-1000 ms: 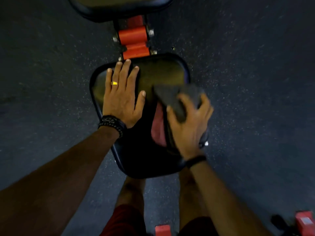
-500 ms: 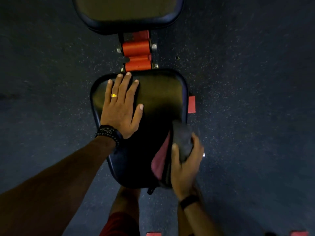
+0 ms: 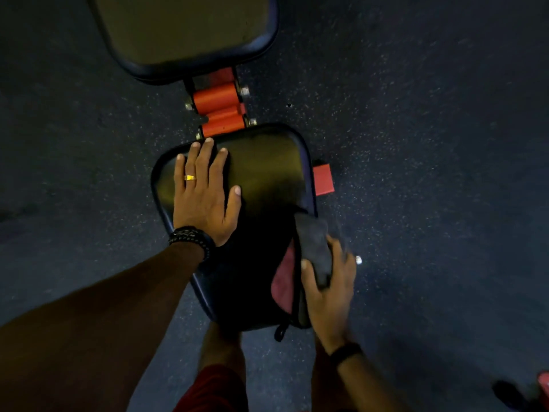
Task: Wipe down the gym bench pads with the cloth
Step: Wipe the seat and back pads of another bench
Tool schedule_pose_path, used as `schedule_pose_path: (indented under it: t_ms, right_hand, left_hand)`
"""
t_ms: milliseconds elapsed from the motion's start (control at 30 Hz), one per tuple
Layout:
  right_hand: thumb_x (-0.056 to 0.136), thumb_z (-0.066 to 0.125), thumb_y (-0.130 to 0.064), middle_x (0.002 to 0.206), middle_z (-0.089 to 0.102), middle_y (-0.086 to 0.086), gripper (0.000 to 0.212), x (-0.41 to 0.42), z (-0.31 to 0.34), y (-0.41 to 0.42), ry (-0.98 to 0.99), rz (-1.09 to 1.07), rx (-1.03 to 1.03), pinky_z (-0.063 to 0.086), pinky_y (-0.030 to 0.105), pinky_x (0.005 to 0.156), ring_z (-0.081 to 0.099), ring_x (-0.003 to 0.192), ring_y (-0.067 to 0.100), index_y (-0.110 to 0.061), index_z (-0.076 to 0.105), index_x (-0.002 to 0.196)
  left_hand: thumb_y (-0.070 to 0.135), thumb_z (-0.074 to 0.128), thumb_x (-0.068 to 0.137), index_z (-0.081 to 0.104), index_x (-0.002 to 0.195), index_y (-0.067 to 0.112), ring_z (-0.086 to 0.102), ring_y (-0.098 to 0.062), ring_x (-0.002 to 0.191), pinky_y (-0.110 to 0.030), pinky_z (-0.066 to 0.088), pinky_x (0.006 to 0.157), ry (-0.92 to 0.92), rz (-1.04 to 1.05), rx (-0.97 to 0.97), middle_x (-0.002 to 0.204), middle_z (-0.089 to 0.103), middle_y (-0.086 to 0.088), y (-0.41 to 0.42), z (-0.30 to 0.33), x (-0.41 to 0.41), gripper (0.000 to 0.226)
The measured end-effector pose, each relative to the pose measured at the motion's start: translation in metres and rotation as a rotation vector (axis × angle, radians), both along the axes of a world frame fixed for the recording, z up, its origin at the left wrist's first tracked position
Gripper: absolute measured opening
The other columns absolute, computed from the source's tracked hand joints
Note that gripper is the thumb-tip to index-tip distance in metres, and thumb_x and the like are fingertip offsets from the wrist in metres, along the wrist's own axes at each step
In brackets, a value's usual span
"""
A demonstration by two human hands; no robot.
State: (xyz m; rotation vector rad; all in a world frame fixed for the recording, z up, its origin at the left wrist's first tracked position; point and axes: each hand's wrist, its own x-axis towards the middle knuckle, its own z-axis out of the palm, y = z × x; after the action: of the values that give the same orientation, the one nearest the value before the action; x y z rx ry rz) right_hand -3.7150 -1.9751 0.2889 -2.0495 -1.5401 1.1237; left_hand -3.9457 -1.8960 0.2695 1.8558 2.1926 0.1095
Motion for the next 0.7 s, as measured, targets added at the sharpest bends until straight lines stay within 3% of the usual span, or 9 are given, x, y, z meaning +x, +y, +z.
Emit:
schedule_pose_path:
  t_ms: [100,200,333,467,533,633,700]
  right_hand:
    - [0.094,0.046,-0.061,0.142,0.043,0.013,0.051,-0.008,-0.002,0.004,-0.038,0.006,0.064,0.046,0.054,0.100,0.045,0.131,0.032,-0.040,0.038,0.140]
    - [0.092,0.051,-0.051,0.127,0.050,0.014,0.057,-0.044,-0.014,0.088,-0.149,0.023,0.168,0.048,0.050,0.090,0.052,0.113,0.033,-0.029,0.042,0.143]
    - [0.089,0.055,-0.051,0.123,0.052,0.013,0.058,-0.070,-0.021,0.146,-0.215,0.009,0.142,0.047,0.051,0.090,0.049,0.114,0.032,-0.030,0.047,0.142]
    - [0.088,0.058,-0.046,0.129,0.051,0.016,0.056,-0.041,-0.008,0.059,-0.268,-0.010,0.219,0.047,0.049,0.092,0.050,0.113,0.033,-0.027,0.048,0.139]
    - [0.090,0.058,-0.045,0.131,0.049,0.015,0.052,-0.037,-0.006,-0.014,-0.340,-0.120,0.199,0.042,0.047,0.097,0.049,0.114,0.033,-0.027,0.047,0.138]
    - [0.095,0.050,-0.048,0.143,0.038,0.020,0.050,-0.082,-0.005,-0.111,-0.349,-0.427,0.110,0.024,0.040,0.113,0.040,0.131,0.039,-0.024,0.045,0.140]
    - [0.099,0.043,-0.048,0.150,0.026,0.025,0.052,-0.135,-0.001,-0.145,-0.273,-0.499,0.065,0.016,0.033,0.119,0.029,0.139,0.043,-0.019,0.042,0.143]
  left_hand:
    - [0.042,0.033,0.095,0.035,0.147,0.006,0.019,-0.034,0.148,-0.051,0.008,0.122,-0.005,-0.012,0.015,0.158,0.027,-0.016,-0.002,-0.001,0.000,0.063]
    - [0.041,0.034,0.094,0.036,0.146,0.006,0.019,-0.033,0.148,-0.051,0.009,0.121,-0.001,-0.002,0.028,0.157,0.028,-0.015,-0.004,-0.002,0.000,0.063]
    - [0.038,0.038,0.095,0.036,0.147,0.006,0.022,-0.034,0.147,-0.052,0.011,0.121,0.010,-0.019,0.054,0.157,0.030,-0.015,-0.005,-0.004,-0.002,0.061]
    - [0.040,0.035,0.096,0.035,0.147,0.007,0.024,-0.033,0.146,-0.051,0.013,0.121,0.022,-0.028,0.070,0.157,0.030,-0.014,-0.007,-0.005,-0.001,0.060]
    - [0.040,0.035,0.096,0.034,0.148,0.008,0.023,-0.033,0.147,-0.051,0.012,0.121,0.016,-0.026,0.066,0.157,0.029,-0.013,-0.007,-0.005,0.000,0.061]
    - [0.040,0.036,0.097,0.033,0.148,0.008,0.021,-0.032,0.148,-0.051,0.011,0.121,0.003,-0.019,0.068,0.158,0.028,-0.013,-0.008,-0.005,-0.001,0.060]
    - [0.040,0.036,0.097,0.033,0.149,0.009,0.020,-0.031,0.148,-0.050,0.011,0.121,0.004,-0.020,0.075,0.158,0.028,-0.012,-0.008,-0.006,-0.002,0.060]
